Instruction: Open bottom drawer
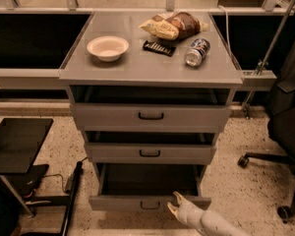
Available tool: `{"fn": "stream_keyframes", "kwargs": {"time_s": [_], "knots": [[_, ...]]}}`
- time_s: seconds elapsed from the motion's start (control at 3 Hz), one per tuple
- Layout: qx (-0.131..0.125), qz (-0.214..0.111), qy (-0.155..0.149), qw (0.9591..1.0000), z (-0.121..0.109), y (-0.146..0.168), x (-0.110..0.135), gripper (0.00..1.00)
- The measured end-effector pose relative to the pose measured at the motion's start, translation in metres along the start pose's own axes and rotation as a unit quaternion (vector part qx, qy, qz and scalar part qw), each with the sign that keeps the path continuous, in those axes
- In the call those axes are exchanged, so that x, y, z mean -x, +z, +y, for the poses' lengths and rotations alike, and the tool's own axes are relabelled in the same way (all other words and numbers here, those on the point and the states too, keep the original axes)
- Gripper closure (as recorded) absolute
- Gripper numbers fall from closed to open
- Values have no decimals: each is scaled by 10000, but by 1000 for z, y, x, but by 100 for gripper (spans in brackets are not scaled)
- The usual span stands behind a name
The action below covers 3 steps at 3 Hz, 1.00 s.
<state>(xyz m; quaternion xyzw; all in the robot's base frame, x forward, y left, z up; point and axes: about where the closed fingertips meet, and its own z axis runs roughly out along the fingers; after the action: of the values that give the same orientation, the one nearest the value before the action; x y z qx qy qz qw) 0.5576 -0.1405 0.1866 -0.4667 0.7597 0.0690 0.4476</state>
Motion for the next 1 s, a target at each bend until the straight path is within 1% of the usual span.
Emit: {"fn": "stream_keyframes", "kwargs": {"time_s": [0.33,0.67,1.0], "knots": [[0,0,0,10000,-1,-2,2,100],[-38,-47,-41,10000,10,-3,5,100],[-38,-48,-41,10000,9,-5,6,100]]}}
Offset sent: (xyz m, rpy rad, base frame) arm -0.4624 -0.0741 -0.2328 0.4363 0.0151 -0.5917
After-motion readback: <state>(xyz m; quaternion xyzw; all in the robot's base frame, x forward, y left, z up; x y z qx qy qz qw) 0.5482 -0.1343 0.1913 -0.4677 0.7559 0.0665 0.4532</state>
